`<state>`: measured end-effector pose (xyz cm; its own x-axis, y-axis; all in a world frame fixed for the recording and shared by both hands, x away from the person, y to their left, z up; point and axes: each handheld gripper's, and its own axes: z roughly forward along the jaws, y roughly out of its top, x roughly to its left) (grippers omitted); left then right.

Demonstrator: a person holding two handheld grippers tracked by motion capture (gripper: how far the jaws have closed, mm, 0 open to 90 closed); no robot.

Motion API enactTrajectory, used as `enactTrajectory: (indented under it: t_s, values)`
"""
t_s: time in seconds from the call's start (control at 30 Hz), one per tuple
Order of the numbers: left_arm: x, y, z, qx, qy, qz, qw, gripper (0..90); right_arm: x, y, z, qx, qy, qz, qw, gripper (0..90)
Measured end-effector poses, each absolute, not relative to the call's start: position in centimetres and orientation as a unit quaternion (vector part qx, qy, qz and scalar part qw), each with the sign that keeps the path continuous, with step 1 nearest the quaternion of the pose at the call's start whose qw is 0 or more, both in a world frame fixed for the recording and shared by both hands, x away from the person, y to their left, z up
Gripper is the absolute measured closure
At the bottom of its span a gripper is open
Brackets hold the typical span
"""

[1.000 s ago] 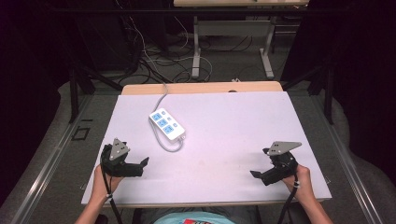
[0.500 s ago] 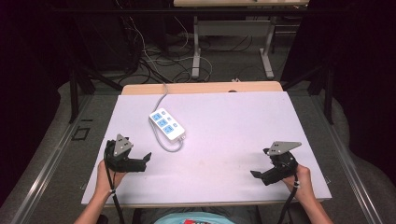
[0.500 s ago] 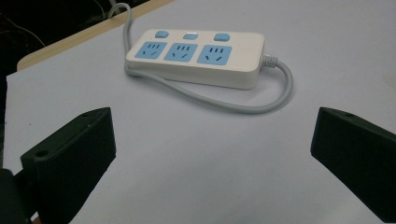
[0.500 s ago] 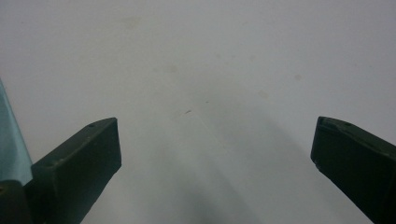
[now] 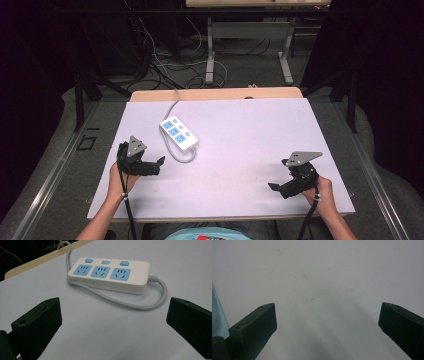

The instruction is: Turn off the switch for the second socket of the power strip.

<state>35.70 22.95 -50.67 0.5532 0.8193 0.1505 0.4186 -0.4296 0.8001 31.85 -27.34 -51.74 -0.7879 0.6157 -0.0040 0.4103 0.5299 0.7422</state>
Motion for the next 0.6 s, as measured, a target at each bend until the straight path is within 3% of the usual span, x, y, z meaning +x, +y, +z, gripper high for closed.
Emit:
enactTrajectory:
  t_s: [0.6]
  values:
    - [38.0, 22.5, -50.7, 0.803, 0.388, 0.264, 0.369, 0.0, 31.9, -27.3, -51.8, 0.299, 0.864, 0.382, 0.135, 1.6]
